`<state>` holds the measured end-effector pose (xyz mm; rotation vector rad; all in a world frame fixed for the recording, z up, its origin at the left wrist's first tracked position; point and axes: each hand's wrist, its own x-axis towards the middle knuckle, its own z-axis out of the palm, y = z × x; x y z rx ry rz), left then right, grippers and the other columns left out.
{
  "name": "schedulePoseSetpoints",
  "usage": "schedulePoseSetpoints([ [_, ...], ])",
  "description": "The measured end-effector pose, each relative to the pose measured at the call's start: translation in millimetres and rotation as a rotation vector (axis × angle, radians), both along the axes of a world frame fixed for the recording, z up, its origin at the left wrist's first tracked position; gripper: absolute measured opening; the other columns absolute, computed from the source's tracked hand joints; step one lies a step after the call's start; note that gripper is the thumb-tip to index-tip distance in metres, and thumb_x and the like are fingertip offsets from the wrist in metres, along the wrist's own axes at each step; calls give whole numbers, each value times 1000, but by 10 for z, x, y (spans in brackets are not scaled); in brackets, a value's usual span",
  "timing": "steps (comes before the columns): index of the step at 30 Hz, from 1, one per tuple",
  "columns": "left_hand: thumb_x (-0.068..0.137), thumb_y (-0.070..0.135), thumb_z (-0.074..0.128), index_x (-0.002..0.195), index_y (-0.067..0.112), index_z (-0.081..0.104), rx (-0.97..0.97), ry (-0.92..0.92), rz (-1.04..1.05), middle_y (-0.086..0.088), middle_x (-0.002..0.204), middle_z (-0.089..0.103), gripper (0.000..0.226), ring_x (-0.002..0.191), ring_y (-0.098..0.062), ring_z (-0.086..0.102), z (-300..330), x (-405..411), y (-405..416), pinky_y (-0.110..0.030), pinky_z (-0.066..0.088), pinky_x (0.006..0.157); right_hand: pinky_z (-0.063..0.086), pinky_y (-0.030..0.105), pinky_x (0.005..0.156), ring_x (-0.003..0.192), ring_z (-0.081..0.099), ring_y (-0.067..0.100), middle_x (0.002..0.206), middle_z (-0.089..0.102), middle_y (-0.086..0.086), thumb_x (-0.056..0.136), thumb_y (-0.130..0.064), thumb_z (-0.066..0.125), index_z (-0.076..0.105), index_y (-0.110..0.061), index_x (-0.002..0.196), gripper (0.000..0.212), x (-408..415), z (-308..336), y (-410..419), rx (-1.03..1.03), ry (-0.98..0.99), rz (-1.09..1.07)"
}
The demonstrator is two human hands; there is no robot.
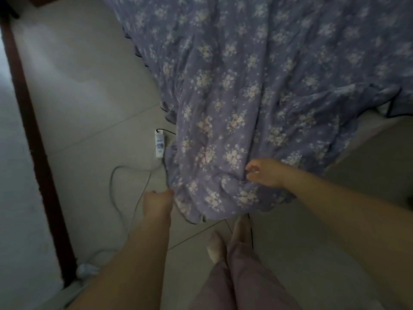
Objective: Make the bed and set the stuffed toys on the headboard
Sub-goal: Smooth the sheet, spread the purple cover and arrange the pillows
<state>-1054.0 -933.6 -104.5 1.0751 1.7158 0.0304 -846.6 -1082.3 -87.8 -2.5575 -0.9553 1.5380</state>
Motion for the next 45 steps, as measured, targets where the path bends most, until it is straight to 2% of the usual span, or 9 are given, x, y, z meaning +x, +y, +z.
schedulePoseSetpoints([
  [11, 88, 16, 60, 126, 1, 51, -80, -62, -302, -18, 123, 57, 42, 112, -33, 55, -121, 654, -387, -35, 44, 86, 44, 36, 98, 121, 49, 29, 137, 48, 11, 89, -16, 53, 48, -17, 132, 44, 378, -365, -708, -32, -291, 77],
  [16, 89, 11, 59, 115, 2, 60, -49, -118, -496, -15, 106, 59, 27, 89, -22, 52, -91, 1010, -735, -25, 42, 70, 13, 52, 114, 145, 6, 29, 158, 3, 8, 88, -18, 60, 4, -26, 151, 84, 447, -403, -938, -230, -430, 433],
  [21, 88, 13, 61, 117, 10, 61, 3, -104, -701, -10, 111, 62, 29, 94, -22, 58, -169, 1263, -1155, -24, 45, 76, 8, 50, 115, 146, 3, 27, 158, 6, 9, 98, -19, 37, 22, -25, 146, 50, 586, -619, -1025, -114, -556, 540],
  [26, 75, 36, 73, 142, 26, 33, 235, 65, -1138, -4, 144, 37, 78, 133, -25, 33, -405, 1486, -1554, -31, 31, 107, 32, 36, 102, 111, 47, 23, 112, 53, 0, 97, -22, 39, 49, -26, 111, 18, 933, -576, -997, 125, -346, 647],
  [30, 76, 47, 65, 142, 31, 25, 354, 373, -1363, -4, 141, 37, 79, 134, -25, 32, -425, 1696, -1618, -43, 25, 109, 37, 21, 62, 75, 50, 15, 75, 48, -10, 99, -26, 45, 46, -25, 86, 12, 1311, -233, -782, 172, 104, 310],
  [35, 86, 17, 56, 110, 5, 62, 443, 159, -1041, -19, 107, 64, 27, 104, -32, 60, -103, 2265, -813, -31, 43, 81, 37, 18, 72, 91, 51, 14, 104, 62, 5, 96, -20, 52, 61, -10, 111, 20, 1970, 64, -115, 439, -80, 280],
  [39, 84, 16, 53, 120, 10, 50, 866, 201, -510, -16, 130, 44, 37, 123, -31, 42, 327, 2708, -184, -31, 34, 99, 39, 27, 81, 100, 52, 21, 120, 57, 11, 95, -16, 47, 54, -11, 117, 24, 2344, 136, 207, 751, -460, -134],
  [42, 86, 15, 53, 112, 8, 55, 861, 128, -580, -16, 121, 52, 28, 113, -28, 50, 274, 2804, -189, -24, 34, 85, 42, 35, 90, 109, 51, 27, 125, 51, 14, 96, -17, 44, 52, -11, 121, 26, 2272, 48, 137, 766, -550, -17],
  [45, 84, 19, 58, 118, 8, 53, 638, 183, -866, -22, 122, 51, 36, 112, -37, 52, -114, 2640, -534, -37, 42, 87, 40, 42, 98, 118, 47, 31, 130, 49, 13, 95, -17, 44, 50, -13, 128, 33, 2047, -206, -65, 663, -492, 212],
])
